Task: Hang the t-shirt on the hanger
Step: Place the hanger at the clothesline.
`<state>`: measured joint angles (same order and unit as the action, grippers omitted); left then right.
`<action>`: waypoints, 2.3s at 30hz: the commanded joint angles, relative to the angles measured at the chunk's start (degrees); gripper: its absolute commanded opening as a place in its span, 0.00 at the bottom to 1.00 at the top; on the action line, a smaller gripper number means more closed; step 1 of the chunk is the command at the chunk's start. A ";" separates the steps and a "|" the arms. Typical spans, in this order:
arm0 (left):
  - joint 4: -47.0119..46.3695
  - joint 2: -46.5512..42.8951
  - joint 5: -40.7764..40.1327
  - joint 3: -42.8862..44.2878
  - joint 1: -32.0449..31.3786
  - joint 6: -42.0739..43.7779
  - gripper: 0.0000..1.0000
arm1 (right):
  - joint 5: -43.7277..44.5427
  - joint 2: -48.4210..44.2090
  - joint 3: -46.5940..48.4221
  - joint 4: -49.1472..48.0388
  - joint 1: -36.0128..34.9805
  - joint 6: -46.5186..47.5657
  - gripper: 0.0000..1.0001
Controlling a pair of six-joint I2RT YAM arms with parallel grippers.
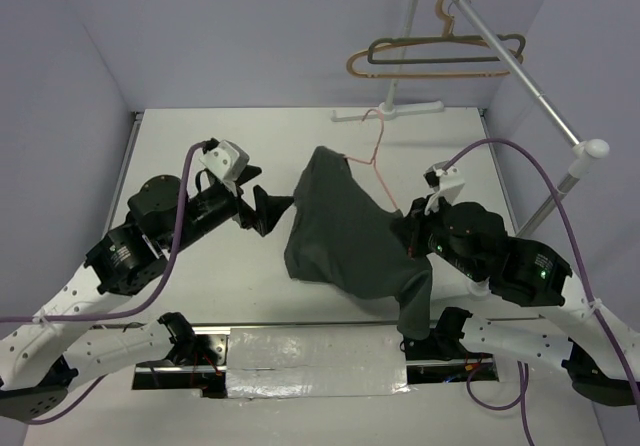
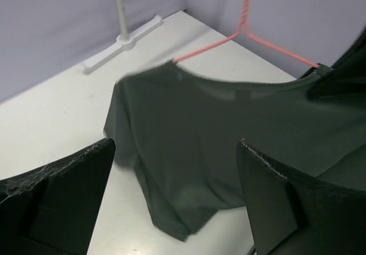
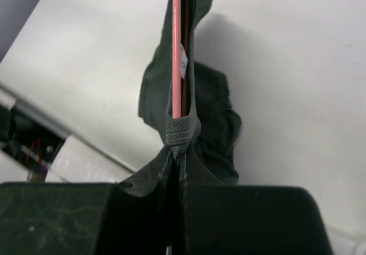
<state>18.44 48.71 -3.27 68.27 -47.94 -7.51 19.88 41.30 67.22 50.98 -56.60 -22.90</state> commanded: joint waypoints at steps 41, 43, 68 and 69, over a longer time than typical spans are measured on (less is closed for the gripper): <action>-9.03 2.88 -16.86 -16.06 -0.22 -12.79 0.99 | 48.75 27.42 34.17 6.22 -5.71 -31.07 0.00; -9.38 2.88 -16.86 -16.85 -0.22 -13.50 0.99 | 52.97 32.51 38.49 11.84 -6.24 -32.20 0.00; -14.39 4.29 -16.68 -23.00 -0.22 -13.32 0.99 | 51.67 32.71 33.88 31.55 -1.50 -54.26 0.00; -14.57 4.29 -16.68 -23.18 -0.22 -13.32 0.99 | 51.32 32.44 33.85 31.55 -1.50 -54.62 0.00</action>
<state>7.55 54.65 -19.44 45.43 -47.94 -19.90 71.13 76.16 103.11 77.52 -58.43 -71.85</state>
